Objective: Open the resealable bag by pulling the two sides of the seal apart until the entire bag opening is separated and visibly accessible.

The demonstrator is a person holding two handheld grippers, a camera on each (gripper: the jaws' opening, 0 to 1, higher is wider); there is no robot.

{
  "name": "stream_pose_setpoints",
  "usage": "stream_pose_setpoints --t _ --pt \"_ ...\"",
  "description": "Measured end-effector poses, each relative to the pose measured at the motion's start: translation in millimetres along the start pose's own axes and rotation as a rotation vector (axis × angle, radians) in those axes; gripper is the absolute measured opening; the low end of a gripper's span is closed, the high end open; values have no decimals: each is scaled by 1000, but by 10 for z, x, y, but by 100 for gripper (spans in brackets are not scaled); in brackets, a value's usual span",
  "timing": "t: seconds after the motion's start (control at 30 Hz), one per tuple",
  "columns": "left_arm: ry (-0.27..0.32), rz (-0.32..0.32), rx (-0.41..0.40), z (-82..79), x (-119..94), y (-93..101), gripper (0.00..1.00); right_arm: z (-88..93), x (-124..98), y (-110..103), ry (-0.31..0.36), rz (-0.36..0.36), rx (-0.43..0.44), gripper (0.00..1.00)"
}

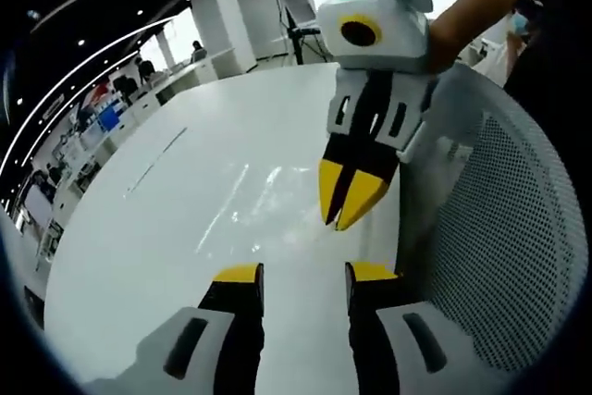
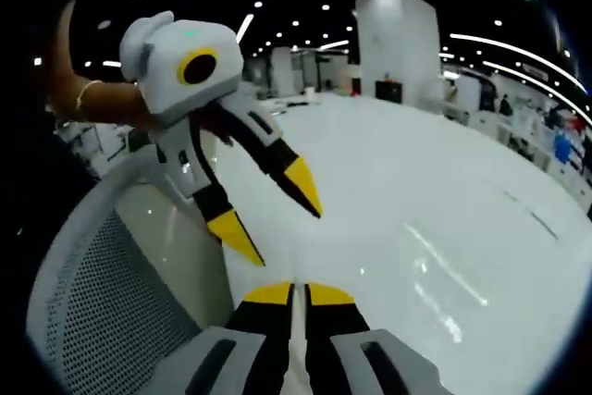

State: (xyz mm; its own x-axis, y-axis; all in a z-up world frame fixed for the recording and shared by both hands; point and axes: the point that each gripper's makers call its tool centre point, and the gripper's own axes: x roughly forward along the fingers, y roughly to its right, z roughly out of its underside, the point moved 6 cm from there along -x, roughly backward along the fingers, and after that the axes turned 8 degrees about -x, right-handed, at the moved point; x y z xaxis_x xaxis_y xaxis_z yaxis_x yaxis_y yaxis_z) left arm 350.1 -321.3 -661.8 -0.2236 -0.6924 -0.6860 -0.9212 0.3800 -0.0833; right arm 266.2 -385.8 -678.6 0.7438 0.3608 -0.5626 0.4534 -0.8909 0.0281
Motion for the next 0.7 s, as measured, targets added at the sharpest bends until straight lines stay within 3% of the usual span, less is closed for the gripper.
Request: stream_pose_setpoints --t 0.17,0.23,0.27,0.37,0.7 --pt "17 25 90 -65 23 64 17 -5 2 -51 -4 -12 -10 0" --pt "-19 21 193 -62 34 79 14 0 2 -60 -6 -12 -12 0" --pt "-62 21 285 -45 56 110 13 5 2 -63 -8 -12 -11 0" --pt "-75 66 299 -16 104 194 15 20 5 -71 -15 -14 -19 0" --pt "-79 86 347 -32 140 245 6 11 8 -156 -41 -33 -71 0"
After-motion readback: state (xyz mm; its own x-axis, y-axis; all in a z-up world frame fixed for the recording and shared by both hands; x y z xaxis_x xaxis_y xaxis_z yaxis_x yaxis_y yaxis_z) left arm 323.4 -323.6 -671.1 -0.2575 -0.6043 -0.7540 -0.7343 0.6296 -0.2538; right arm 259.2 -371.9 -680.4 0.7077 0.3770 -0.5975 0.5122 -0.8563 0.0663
